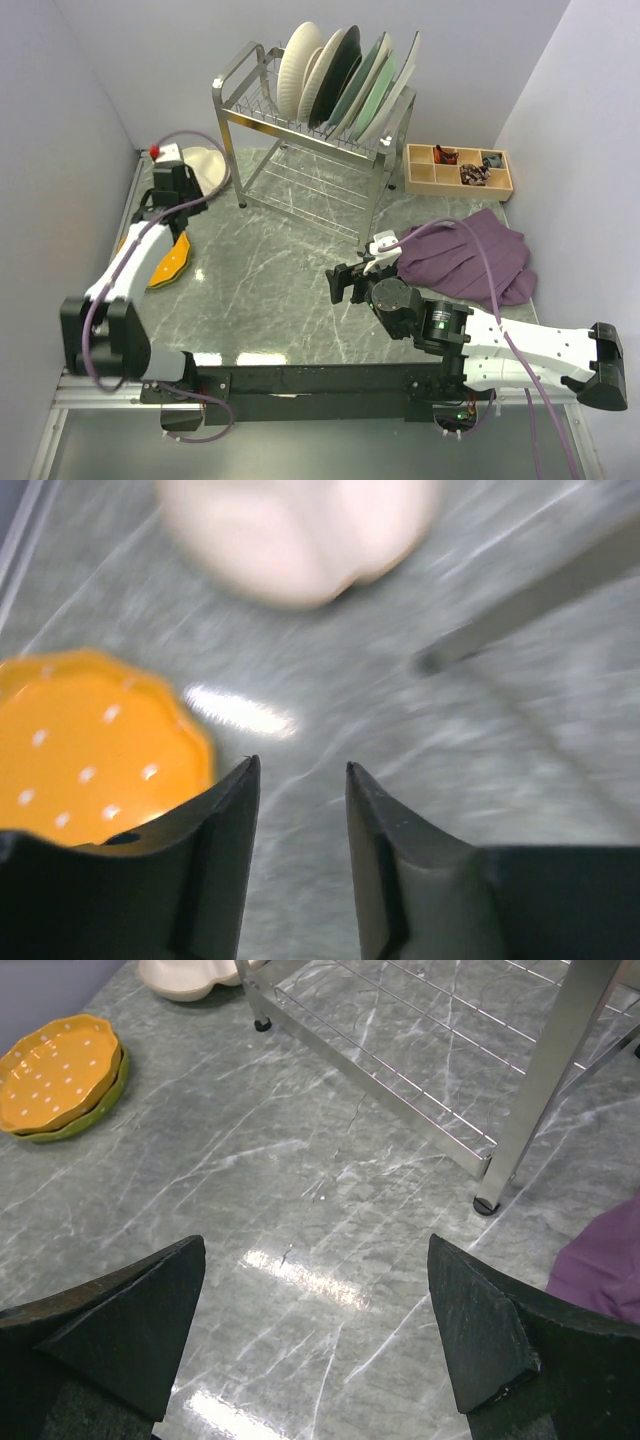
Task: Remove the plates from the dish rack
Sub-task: Place the plate at the center of the board.
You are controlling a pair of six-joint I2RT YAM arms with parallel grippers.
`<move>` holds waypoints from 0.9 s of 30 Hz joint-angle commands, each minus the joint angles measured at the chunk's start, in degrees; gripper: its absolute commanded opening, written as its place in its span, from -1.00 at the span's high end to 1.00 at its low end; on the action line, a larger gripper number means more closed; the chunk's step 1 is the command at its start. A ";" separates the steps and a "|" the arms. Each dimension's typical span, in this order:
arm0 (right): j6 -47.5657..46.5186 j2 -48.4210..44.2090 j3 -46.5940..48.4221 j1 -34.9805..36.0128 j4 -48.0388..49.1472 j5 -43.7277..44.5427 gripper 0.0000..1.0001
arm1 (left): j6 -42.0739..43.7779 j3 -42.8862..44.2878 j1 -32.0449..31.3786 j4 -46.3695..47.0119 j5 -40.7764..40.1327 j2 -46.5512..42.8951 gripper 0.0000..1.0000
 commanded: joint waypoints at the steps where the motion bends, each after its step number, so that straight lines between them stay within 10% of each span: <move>1: 0.33 0.46 3.10 0.50 0.74 1.05 -0.94 | -6.39 4.24 0.15 7.19 13.35 -8.78 -0.34; 8: 0.86 -2.52 2.05 0.67 1.44 -2.64 -0.95 | -13.49 6.46 0.06 9.72 31.63 -18.35 -0.99; 17: 0.51 -1.30 2.30 0.59 1.45 -0.80 -0.95 | -18.86 -2.97 -0.82 34.86 44.11 -24.36 -0.99; 27: -0.10 -0.33 2.48 0.67 1.44 0.79 -0.94 | -18.26 16.96 -1.78 39.09 52.82 -7.40 -0.50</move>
